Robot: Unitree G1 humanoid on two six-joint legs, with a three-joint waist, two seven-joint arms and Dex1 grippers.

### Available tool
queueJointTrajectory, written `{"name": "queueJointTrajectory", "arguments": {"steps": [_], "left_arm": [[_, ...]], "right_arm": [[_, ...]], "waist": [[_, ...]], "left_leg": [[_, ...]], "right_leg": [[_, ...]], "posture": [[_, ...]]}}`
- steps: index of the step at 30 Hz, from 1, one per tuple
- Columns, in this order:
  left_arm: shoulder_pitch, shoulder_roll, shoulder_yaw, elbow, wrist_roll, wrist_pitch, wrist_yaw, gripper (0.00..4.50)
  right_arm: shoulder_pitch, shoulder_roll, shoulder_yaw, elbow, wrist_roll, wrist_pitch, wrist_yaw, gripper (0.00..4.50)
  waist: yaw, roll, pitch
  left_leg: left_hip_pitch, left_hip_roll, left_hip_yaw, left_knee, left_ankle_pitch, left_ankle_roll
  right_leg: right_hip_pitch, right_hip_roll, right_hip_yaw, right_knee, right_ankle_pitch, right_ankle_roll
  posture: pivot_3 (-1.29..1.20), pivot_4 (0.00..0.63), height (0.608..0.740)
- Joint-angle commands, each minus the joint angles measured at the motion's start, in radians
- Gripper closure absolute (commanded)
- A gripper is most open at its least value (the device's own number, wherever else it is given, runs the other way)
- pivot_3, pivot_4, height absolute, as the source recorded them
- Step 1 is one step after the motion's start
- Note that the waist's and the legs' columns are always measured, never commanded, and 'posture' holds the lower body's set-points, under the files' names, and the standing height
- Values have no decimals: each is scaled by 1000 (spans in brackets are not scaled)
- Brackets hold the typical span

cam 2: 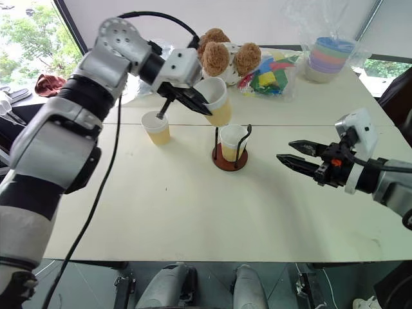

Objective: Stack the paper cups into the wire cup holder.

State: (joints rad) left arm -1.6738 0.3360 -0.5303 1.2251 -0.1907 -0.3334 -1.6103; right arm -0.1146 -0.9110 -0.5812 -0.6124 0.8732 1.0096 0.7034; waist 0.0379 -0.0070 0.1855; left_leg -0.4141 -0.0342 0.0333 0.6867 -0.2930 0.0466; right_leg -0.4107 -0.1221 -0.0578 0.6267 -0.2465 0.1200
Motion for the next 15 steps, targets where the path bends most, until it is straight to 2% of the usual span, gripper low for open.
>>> {"name": "queueJointTrajectory", "arguments": {"steps": [1,8,15], "left_arm": [[-53,-38,81,55,58,-41,8,4480],[-53,-86,151,89,161,-60,0,4480],[-38,-129,189,94,246,-75,16,4480]], "right_arm": [[45,32,-88,-82,46,3,-67,2175],[136,78,-151,-160,116,-2,-168,2175],[162,84,-150,-172,151,-31,-233,2175]], "waist": [[0,0,0],[0,0,0],[1,0,0]], "left_leg": [[0,0,0,0,0,0],[0,0,0,0,0,0],[-1,0,0,0,0,0]], "right_leg": [[0,0,0,-1,0,0],[0,0,0,-2,0,0],[0,0,0,-2,0,0]], "posture": [[0,150,740],[0,150,740],[0,150,740]]}}
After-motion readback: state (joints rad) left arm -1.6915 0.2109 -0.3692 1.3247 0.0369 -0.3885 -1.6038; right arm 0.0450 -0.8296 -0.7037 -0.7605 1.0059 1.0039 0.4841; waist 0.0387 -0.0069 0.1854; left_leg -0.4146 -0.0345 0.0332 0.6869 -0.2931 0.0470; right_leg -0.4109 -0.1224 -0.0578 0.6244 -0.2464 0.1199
